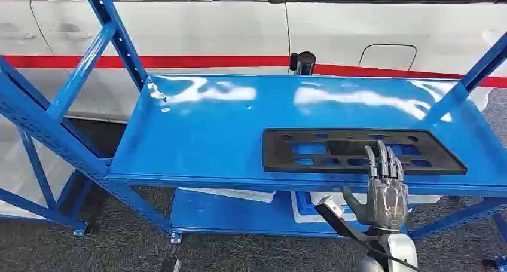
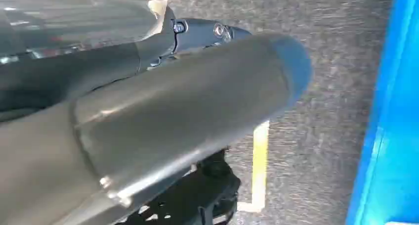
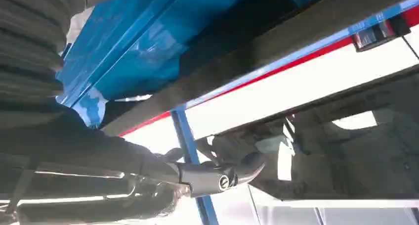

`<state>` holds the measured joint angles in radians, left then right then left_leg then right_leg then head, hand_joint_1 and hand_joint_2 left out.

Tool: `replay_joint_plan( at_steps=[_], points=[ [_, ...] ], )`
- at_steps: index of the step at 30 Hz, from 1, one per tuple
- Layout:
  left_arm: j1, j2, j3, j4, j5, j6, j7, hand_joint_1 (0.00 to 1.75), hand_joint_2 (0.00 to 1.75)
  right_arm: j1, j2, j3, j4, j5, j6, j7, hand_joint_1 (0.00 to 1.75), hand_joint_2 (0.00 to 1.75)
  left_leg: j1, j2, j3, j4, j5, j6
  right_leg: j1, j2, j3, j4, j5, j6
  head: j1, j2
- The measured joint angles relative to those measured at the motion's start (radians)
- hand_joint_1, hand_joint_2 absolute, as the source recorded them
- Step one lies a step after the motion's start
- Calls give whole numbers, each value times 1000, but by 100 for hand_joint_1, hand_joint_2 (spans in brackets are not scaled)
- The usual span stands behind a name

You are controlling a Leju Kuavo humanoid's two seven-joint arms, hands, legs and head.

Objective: Take the parts from the cabinet and place them on the table.

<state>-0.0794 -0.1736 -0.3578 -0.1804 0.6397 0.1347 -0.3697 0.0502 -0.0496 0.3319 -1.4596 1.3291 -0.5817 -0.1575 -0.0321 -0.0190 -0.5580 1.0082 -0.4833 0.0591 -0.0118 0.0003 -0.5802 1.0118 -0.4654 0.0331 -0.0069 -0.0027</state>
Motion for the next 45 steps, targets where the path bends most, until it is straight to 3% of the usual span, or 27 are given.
replay_joint_plan(
  at_steps=[7, 19, 20, 22, 23, 26, 28, 45],
  points=[
    [22, -8, -22, 2, -12, 2, -14, 0, 0, 54, -19, -11, -83, 0, -10, 0, 0, 175, 0, 0, -1, 0, -1, 0, 0, 0, -1, 0, 0, 0, 0, 0],
    [21, -8, -44, 2, -30, 3, -1, 0, 0, 63, -27, -5, -74, 5, 10, 31, 0, 175, 0, 0, 0, 0, -1, 0, 0, 0, 0, 0, 0, 0, 0, 0],
    [21, -8, -44, 2, -28, 4, -13, 0, 0, 61, -26, -4, -71, 10, 17, 37, 0, 175, 0, 0, 0, 0, -1, 0, 0, 0, -1, 0, 0, 0, 0, 0],
    [14, -5, -43, 0, -3, 9, -93, 0, 0, 49, -25, -2, -55, 16, 21, 42, 0, 175, 0, 0, -1, 0, -1, 0, 0, 0, -1, 0, 0, 0, 0, 0],
    [6, -1, -42, -3, 3, 9, -100, 0, 0, 40, -24, -2, -41, 16, 20, 42, 0, 175, 0, 0, 0, 0, -1, 0, 0, 0, -1, 0, 0, 0, 0, 0],
    [-17, 10, -39, -9, 13, -57, -10, 0, 0, 27, -21, -2, -13, 27, 21, 45, 0, 175, 0, 0, 0, 0, -1, 0, 0, 0, 1, 0, 0, 0, 0, 0],
    [-19, 10, -39, -14, 9, -74, 20, 0, 0, 22, -14, -2, 1, 43, 31, 64, 0, 175, 0, 1, 1, 0, -1, 0, 0, 1, 1, 0, 0, 0, 0, 0],
    [-10, 31, -39, -17, -19, -103, 11, 0, 0, 43, -24, -4, -17, 45, 44, 76, 0, 175, 0, 1, 1, 0, -1, 0, 0, 0, 0, 0, 0, 0, 0, 0]
  ],
)
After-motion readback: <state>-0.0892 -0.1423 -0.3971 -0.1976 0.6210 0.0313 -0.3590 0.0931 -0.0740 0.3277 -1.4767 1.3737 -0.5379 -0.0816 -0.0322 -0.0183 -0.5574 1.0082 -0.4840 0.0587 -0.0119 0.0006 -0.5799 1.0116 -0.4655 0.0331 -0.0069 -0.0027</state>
